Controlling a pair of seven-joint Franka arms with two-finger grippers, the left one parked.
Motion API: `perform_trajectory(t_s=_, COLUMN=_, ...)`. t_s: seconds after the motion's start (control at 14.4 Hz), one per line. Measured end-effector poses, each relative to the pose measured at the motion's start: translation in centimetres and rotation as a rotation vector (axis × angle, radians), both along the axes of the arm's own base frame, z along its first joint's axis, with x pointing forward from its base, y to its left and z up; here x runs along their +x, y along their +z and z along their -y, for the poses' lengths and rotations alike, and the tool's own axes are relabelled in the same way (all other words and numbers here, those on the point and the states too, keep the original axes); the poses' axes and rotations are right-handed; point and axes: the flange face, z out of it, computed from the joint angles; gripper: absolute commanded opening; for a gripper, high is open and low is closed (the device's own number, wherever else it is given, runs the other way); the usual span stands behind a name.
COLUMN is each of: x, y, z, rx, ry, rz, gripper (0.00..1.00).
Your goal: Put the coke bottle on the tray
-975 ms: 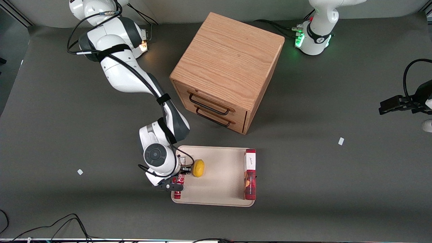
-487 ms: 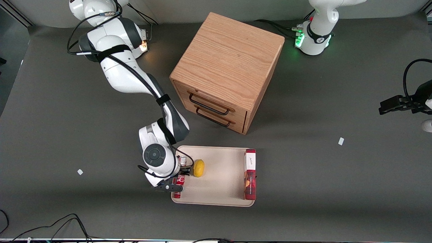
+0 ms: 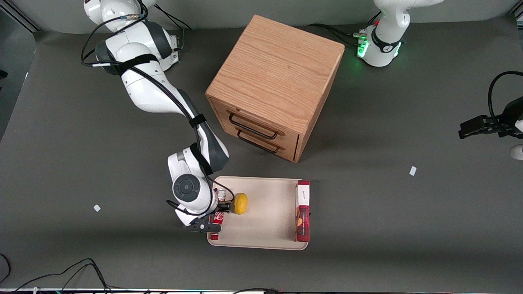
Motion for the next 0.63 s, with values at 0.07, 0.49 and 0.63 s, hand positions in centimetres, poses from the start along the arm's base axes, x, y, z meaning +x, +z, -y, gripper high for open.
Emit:
perform_trajectory(t_s=0.07, x=0.0, y=0.0, z=0.0, rx=0.0, ry=0.0, rz=0.0, gripper=1.0)
perform_trajectory(t_s=0.49, x=0.0, y=2.1, z=0.1, rx=0.001, ry=-0.003, rz=-0.002, gripper=1.0)
perform_trajectory(t_s=0.63, x=-0.9, y=4.5, z=1.0, rx=-0.009, ry=-0.013, rz=-0.036, gripper=1.0)
